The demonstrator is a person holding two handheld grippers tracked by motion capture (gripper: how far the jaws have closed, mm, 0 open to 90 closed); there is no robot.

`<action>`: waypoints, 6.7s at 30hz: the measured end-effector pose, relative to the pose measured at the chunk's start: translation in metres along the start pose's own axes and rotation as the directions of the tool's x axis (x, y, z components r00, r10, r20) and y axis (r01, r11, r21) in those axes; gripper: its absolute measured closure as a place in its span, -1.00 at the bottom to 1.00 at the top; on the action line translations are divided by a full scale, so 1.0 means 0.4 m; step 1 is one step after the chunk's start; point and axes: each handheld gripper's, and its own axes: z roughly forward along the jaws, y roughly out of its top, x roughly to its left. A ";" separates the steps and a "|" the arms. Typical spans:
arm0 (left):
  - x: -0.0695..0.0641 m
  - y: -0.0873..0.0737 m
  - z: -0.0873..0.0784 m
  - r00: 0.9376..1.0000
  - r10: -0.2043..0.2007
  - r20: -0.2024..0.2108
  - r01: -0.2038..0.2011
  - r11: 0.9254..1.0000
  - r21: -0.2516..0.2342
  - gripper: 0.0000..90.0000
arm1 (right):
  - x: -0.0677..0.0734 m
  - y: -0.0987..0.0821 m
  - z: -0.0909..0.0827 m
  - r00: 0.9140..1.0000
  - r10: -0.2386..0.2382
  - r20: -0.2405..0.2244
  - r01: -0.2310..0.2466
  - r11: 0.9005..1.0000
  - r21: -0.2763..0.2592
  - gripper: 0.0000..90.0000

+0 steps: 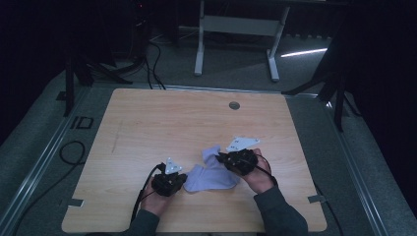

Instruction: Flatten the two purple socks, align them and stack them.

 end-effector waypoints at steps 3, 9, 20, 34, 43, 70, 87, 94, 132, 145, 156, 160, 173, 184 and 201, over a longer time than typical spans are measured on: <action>0.003 0.000 0.000 1.000 0.002 0.005 -0.002 1.000 0.004 0.90 | 0.015 -0.005 0.028 1.000 0.007 -0.025 -0.007 1.000 0.019 0.87; 0.001 0.000 0.000 1.000 0.005 0.002 -0.005 1.000 0.005 0.90 | 0.038 -0.021 0.081 0.997 0.014 -0.073 -0.008 0.996 0.088 0.87; 0.001 0.000 0.000 1.000 0.006 0.001 -0.006 1.000 0.006 0.90 | 0.061 -0.041 0.138 0.985 0.033 -0.167 -0.004 0.985 0.170 0.86; 0.002 0.000 0.000 1.000 0.008 0.003 -0.008 1.000 0.007 0.89 | 0.062 -0.038 0.161 0.971 0.030 -0.239 0.011 0.986 0.168 0.83; 0.003 0.000 0.000 1.000 0.009 0.004 -0.009 1.000 0.008 0.86 | 0.066 -0.043 0.179 0.974 0.008 -0.225 0.038 0.979 0.198 0.47; 0.014 0.003 -0.014 1.000 -0.002 -0.014 0.002 1.000 0.009 0.82 | 0.083 -0.042 0.198 0.987 -0.042 -0.158 0.077 0.971 0.227 0.60; -0.039 0.010 0.007 0.997 0.058 0.050 -0.059 0.998 0.022 0.86 | 0.082 -0.046 0.198 0.980 -0.018 -0.198 0.063 0.972 0.226 0.33; -0.036 0.009 0.008 0.998 0.035 0.057 -0.036 0.999 0.020 0.89 | 0.044 -0.030 0.133 0.988 0.038 -0.150 -0.018 0.991 0.136 0.25; -0.032 0.009 0.008 0.997 0.043 0.066 -0.045 0.999 0.023 0.89 | -0.056 -0.130 -0.009 0.984 0.136 0.114 -0.158 0.965 0.211 0.97; -0.036 0.008 0.005 0.997 0.052 0.058 -0.053 0.998 0.025 0.85 | -0.068 -0.134 -0.006 0.985 0.140 0.098 -0.159 0.959 0.235 0.85; -0.039 0.007 0.004 0.997 0.047 0.056 -0.048 0.999 0.025 0.77 | -0.020 -0.133 -0.048 0.983 0.148 0.112 -0.162 0.979 0.123 0.38; -0.040 0.006 0.003 0.997 0.051 0.052 -0.052 0.998 0.024 0.76 | 0.015 -0.151 -0.034 0.987 0.139 0.075 -0.148 0.979 0.139 0.50; -0.024 0.005 -0.007 0.997 0.076 0.028 -0.077 0.996 0.042 0.77 | 0.010 -0.195 0.025 0.989 0.114 0.094 -0.133 0.962 0.236 0.50; -0.019 0.014 0.007 0.997 0.072 -0.026 -0.072 0.997 0.019 0.71 | -0.020 -0.189 0.043 0.981 0.156 0.117 -0.177 0.964 0.199 0.45; 0.029 0.018 -0.029 0.998 -0.001 -0.070 -0.002 0.999 -0.042 0.64 | -0.059 -0.197 -0.016 0.966 0.229 0.121 -0.239 0.968 0.077 0.25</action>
